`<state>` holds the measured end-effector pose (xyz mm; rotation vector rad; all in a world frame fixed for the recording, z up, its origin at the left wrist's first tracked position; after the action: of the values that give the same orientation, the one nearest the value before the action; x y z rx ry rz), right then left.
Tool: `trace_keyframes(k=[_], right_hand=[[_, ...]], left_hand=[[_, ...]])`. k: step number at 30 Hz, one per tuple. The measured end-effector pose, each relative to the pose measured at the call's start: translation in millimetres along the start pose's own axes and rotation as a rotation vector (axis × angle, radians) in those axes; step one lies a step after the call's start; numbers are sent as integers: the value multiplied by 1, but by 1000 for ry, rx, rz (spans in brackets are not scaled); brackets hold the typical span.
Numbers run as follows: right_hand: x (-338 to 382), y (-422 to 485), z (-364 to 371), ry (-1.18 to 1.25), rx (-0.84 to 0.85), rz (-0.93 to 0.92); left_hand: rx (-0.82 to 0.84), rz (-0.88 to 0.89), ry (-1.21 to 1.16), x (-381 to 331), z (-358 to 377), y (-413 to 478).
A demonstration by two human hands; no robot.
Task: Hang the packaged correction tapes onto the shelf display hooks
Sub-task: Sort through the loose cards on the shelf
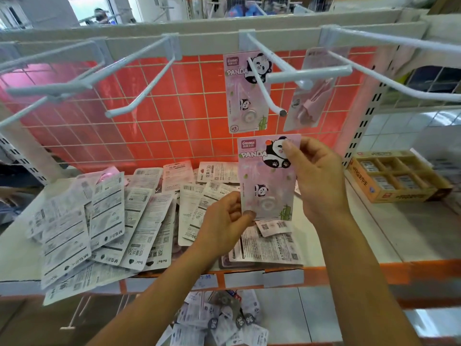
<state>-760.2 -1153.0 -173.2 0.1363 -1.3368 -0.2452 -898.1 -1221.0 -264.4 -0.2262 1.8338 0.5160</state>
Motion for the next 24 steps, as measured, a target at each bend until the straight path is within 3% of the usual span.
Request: trace_keyframes(k=[6,14,24], right_hand=[[50,-21,1,95,101,-169],[90,-34,0,208,149,-373],[99,-35,4,235,149,-440]], left_hand=[[-112,225,48,-32,-17,-1],[-205,358,97,-63,-31,-2],[-199,424,84,-76,-34,-3]])
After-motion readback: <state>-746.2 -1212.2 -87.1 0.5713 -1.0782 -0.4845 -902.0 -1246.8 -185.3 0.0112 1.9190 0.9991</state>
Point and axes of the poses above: each hand's wrist, its own y-axis towards the middle knuckle, its own z-axis out of the palm, x = y × z, the point moved 8 cm from there along y, towards the middle knuckle, and after that the axes turned 15 degrees about -x, right-handed, at the moved point
